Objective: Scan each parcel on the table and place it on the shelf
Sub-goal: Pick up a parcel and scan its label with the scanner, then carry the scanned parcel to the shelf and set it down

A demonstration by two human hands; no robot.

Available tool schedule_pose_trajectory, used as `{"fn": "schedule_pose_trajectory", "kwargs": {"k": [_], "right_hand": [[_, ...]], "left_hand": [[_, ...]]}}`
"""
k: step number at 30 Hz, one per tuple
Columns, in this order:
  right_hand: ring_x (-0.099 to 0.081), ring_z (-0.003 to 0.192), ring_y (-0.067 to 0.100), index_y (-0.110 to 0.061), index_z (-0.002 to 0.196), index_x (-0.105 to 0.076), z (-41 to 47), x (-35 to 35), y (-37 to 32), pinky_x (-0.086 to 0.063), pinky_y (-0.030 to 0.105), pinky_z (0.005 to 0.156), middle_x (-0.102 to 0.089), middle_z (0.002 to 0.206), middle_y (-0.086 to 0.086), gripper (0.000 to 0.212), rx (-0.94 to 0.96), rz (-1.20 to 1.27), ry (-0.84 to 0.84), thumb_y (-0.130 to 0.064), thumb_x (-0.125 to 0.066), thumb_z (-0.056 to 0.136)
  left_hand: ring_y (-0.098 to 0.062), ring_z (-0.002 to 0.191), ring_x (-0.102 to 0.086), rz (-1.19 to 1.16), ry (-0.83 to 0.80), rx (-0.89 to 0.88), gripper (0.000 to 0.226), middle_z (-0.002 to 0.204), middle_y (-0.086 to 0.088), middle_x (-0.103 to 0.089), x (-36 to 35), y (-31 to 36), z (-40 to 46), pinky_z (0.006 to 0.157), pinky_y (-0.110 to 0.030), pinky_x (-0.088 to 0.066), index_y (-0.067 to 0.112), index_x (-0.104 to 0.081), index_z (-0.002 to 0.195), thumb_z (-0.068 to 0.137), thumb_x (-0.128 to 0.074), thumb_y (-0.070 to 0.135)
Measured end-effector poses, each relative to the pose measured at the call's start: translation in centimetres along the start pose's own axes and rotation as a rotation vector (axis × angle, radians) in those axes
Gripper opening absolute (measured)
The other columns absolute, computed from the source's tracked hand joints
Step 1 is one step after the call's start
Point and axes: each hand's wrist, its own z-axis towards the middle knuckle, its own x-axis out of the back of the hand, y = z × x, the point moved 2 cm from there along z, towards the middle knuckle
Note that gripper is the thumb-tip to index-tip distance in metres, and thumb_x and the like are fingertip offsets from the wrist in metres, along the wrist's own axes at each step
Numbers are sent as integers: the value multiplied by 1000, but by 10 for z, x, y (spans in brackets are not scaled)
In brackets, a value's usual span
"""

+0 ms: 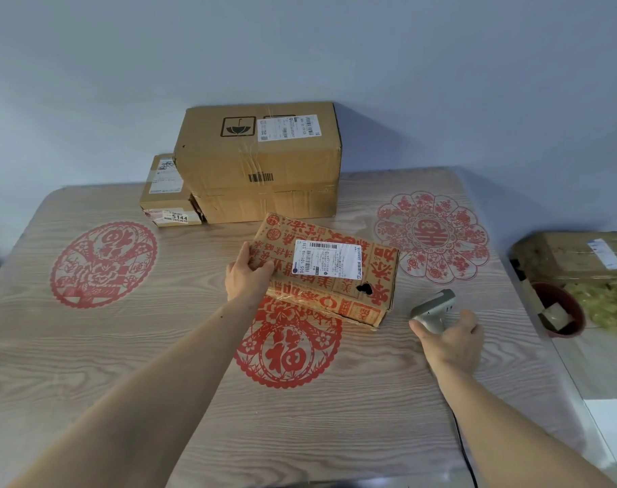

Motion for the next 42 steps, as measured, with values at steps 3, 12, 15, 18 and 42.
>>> {"fn": "schedule_pose_trajectory", "kwargs": {"k": [3,12,15,18,42], "right_hand": [[-48,117,38,-4,131,-43,-8,9,-19,-44,50,95,-48,128,20,85,204,62,120,-45,-85,70],[-23,149,28,-20,156,-18,-4,-3,-120,-23,52,118,-22,163,5,75,356,200,-283,-59,-43,97],[-22,149,29,-21,157,-17,-6,-9,-134,-22,53,119,-21,163,6,74,327,210,-344,-60,-37,98],[-20,149,29,-20,157,-18,-9,-10,-140,-22,53,117,-18,164,8,73,289,201,-335,-58,-39,98],[-53,128,29,-11,143,-45,-91,-29,-196,-45,48,105,-57,137,7,73,343,270,-360,-44,-73,84]], "left_hand": [[-27,119,-50,7,25,-1,75,134,-5,-42,-2,1,-5,99,-43,-47,34,-24,155,90,-61,36],[-41,121,-49,-45,87,240,78,139,-19,-36,-13,1,-25,101,-54,-44,5,-30,140,90,-58,57],[-40,125,-47,-54,40,262,87,142,-18,-35,-17,-2,-30,102,-52,-44,6,-25,145,87,-58,62],[-37,131,-43,-103,4,230,100,150,-15,-31,-18,-3,-29,105,-53,-43,9,-18,150,81,-66,63],[-19,116,-53,-408,105,151,72,128,-2,-54,102,-42,-12,93,-35,-47,14,-39,136,80,-81,31]]}}
